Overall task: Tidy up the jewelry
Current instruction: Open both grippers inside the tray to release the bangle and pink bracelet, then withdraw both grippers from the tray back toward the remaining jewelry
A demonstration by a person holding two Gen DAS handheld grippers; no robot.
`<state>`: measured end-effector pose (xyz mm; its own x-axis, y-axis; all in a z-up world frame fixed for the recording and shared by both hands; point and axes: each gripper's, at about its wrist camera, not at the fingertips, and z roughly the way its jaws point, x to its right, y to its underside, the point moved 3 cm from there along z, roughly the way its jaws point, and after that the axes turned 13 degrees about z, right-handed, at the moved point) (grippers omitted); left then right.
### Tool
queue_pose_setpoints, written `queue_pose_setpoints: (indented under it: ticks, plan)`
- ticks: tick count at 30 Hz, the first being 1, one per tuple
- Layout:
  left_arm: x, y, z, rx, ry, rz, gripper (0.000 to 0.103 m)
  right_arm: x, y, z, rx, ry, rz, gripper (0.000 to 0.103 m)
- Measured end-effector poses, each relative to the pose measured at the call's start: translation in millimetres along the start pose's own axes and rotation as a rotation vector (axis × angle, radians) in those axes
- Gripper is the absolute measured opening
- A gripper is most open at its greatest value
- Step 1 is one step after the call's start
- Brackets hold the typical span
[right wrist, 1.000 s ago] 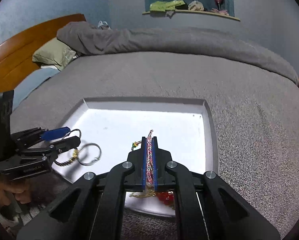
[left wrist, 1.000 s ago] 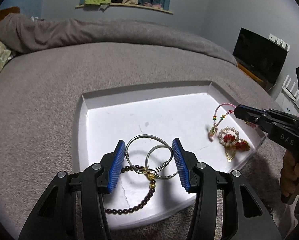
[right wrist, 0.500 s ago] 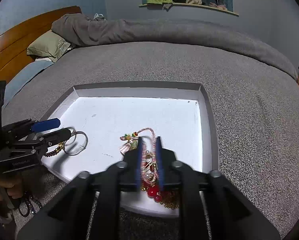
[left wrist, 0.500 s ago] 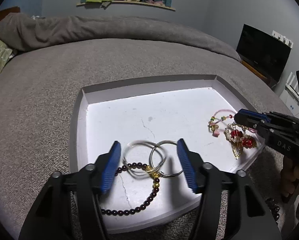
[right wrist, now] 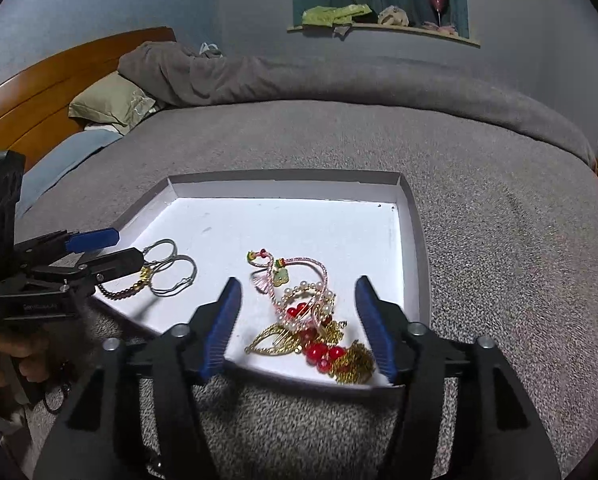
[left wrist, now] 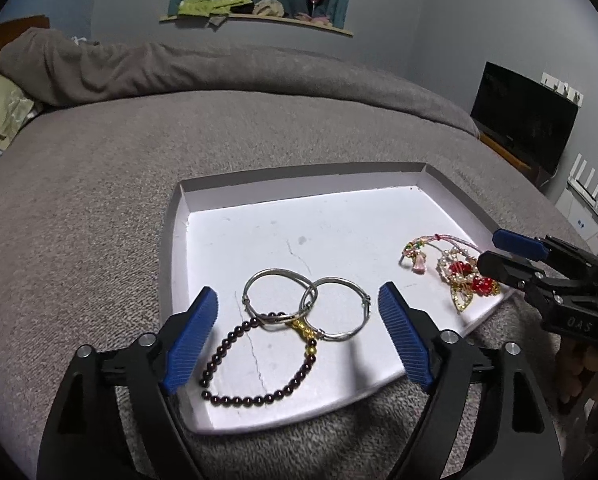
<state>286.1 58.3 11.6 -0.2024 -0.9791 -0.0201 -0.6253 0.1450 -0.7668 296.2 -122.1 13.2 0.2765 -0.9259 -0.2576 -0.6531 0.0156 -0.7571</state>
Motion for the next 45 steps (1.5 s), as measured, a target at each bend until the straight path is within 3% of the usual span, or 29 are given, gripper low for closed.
queue_pose_setpoints:
  ticks: [2,6,8,22,45]
  plan:
    - [-1,4,-6,0.017,-0.011,0.002,0.092,1,3,-7,0.023,-0.003,0.002,0.075]
    - [2,9,-20,0.052,-0.045,-0.008,0.097,-1,8,-18,0.060,-0.020,0.011,0.094]
    - [2,11,-26,0.064,-0.050,-0.015,0.097,0,11,-24,0.080,-0.028,0.015,0.098]
    - [15,38,-76,0.138,-0.068,-0.016,0.098,-2,36,-54,0.141,-0.037,0.013,0.098]
    - [28,119,-122,0.088,-0.082,0.032,0.098,-4,84,-93,0.135,-0.061,0.040,0.098]
